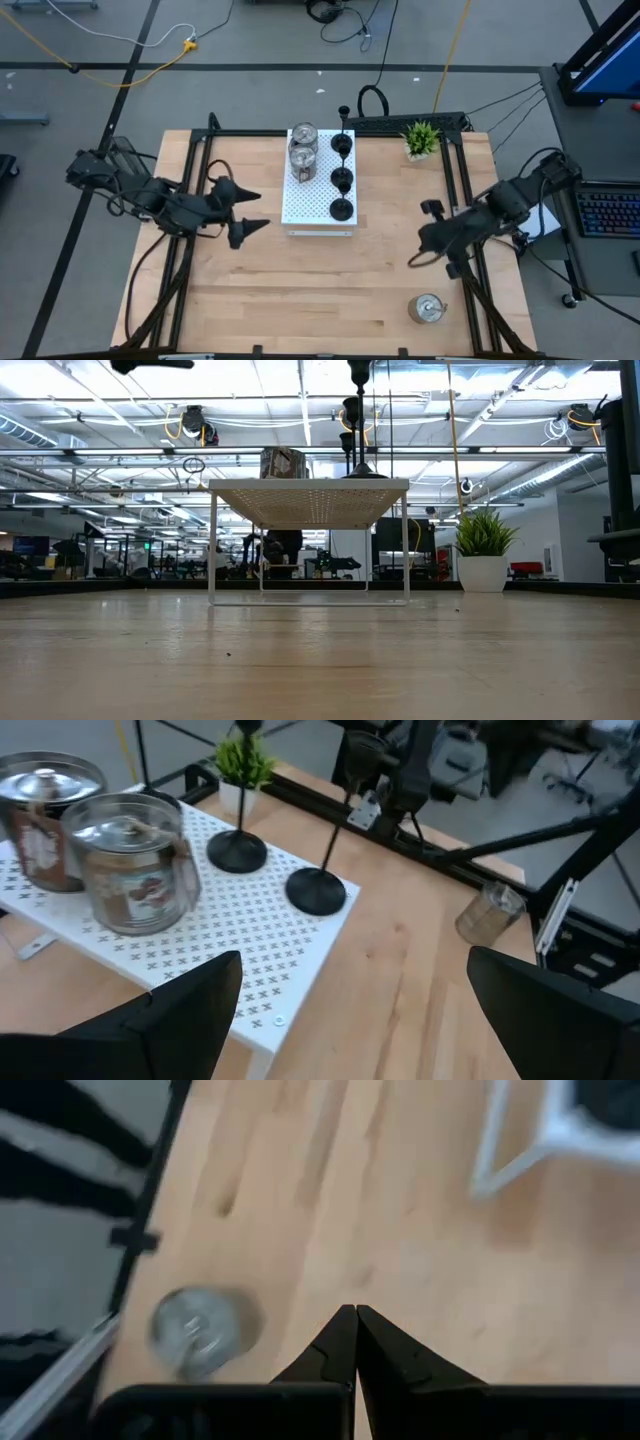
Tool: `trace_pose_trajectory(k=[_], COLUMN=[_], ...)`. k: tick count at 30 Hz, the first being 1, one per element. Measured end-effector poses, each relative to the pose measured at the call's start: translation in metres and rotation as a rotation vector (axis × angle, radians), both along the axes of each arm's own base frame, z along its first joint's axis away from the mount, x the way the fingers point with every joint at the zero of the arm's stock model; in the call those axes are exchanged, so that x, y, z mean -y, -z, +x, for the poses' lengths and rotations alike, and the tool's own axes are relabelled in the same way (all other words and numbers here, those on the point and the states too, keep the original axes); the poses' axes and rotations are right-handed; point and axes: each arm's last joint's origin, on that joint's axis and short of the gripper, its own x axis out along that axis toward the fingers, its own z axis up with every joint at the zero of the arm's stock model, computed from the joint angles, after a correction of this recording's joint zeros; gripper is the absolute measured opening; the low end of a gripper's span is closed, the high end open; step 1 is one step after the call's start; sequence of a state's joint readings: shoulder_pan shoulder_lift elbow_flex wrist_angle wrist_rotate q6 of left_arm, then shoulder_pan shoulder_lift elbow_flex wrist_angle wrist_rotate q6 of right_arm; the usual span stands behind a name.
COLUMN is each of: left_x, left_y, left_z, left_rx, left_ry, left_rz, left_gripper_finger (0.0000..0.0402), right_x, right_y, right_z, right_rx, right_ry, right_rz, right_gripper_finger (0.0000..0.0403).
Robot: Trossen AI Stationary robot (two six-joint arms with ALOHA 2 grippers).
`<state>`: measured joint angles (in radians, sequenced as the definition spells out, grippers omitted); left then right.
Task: Pick & Place candle stick holders
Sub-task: Put the silver scented candle on the shelf aligned with the other silver scented candles
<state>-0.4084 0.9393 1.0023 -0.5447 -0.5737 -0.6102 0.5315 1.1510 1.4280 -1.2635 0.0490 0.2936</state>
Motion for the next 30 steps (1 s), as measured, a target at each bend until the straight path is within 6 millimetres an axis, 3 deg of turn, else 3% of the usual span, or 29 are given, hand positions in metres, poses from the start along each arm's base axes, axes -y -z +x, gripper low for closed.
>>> trace_pose_trajectory(k=[7, 14, 23, 30], left_x=[-0.014, -0.025, -0.031, -0.031], left_y=[0.019, 0.034, 0.043, 0.043], left_z=[-0.031, -0.056, -0.069, -0.070], left_rx=[0.062, 0.102, 0.121, 0.118], left_ry=[0.005, -0.003, -0.005, 0.000], left_rz=[0.021, 0.011, 0.016, 0.037], left_gripper_finger=[0.0395, 0.0395, 0.0395, 0.0395], right_x=[-0.028, -0.043, -0.053, -0.062], right_y=[0.015, 0.031, 0.033, 0.034], right_z=[0.011, 0.020, 0.018, 0.014], right_rx=[-0.267, -0.468, -0.532, -0.552], right_ry=[0.101, 0.347, 0.649, 0.745], right_rz=[0.083, 0.154, 0.254, 0.305], right_gripper_finger=[0.0004, 0.0043, 0.0139, 0.0228])
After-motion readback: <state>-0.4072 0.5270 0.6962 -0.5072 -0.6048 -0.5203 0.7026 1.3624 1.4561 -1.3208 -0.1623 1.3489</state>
